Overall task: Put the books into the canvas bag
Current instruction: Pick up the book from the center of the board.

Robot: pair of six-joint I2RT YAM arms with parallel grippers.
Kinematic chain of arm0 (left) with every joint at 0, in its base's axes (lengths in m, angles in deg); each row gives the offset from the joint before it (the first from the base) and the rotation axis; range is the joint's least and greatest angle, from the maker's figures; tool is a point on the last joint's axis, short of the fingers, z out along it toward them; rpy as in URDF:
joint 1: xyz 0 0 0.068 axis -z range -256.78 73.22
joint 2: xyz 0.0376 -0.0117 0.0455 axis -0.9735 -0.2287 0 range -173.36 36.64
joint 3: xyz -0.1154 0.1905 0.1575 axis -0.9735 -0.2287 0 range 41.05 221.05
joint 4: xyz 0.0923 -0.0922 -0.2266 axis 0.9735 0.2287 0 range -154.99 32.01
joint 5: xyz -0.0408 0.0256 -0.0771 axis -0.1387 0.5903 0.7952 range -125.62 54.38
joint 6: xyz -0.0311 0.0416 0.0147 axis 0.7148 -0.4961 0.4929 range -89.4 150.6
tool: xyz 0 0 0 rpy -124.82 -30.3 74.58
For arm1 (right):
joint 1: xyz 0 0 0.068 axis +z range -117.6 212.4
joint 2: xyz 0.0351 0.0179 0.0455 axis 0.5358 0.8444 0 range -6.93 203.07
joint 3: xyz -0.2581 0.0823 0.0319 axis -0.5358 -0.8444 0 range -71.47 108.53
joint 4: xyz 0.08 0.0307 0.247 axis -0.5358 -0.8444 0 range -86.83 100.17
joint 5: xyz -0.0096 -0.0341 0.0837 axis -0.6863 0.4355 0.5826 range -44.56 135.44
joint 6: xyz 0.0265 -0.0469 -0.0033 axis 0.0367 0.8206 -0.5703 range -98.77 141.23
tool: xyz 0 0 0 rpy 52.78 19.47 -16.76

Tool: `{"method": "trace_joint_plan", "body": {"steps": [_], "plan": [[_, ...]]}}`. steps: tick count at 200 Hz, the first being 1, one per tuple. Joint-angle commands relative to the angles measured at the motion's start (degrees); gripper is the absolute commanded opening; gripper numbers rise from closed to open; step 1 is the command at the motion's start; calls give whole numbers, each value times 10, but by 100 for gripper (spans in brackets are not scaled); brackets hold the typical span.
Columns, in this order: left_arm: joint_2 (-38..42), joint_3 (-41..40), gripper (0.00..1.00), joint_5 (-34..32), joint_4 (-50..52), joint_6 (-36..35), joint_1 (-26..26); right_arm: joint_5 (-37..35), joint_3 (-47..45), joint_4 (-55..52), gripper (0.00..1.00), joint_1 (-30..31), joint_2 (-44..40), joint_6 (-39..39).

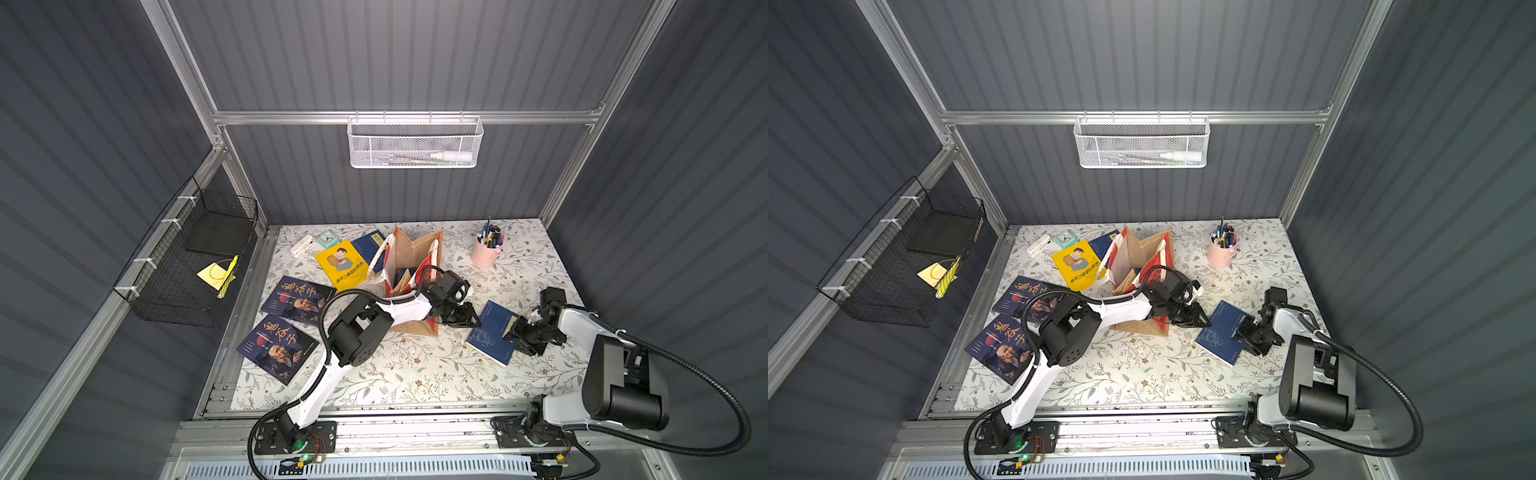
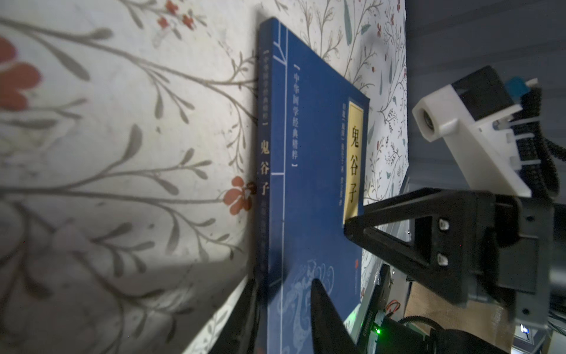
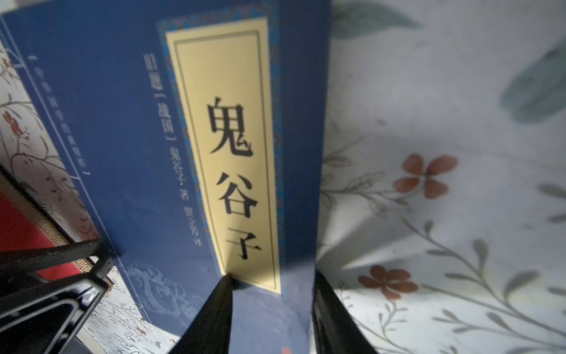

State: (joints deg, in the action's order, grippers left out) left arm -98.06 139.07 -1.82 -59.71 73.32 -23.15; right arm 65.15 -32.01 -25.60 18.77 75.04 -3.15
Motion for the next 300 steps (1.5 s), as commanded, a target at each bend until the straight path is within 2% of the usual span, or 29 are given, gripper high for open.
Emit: {"method": "trace_joint_plan", "body": {"steps": [1,19,52,119,176,223,260,274,300], "plan": [[38,-10,30,86,-61,24,28,74,10,10,38,11,0,9],[45,-20,30,84,-77,39,28,76,7,9,32,11,-5,11],[51,-34,29,70,-94,66,30,87,-5,16,30,11,-12,6],[32,-41,33,25,-44,39,43,98,-18,36,26,11,5,4],[23,3,40,-72,94,-36,46,63,-14,16,25,13,-2,21],[9,2,45,-68,96,-35,45,52,5,12,23,24,15,26],[1,-12,48,-42,43,-4,43,51,9,12,22,30,19,24],[6,-9,51,-64,56,-8,43,46,9,10,21,30,19,26],[34,-12,56,-144,103,-34,40,27,10,2,20,31,17,31]]}}
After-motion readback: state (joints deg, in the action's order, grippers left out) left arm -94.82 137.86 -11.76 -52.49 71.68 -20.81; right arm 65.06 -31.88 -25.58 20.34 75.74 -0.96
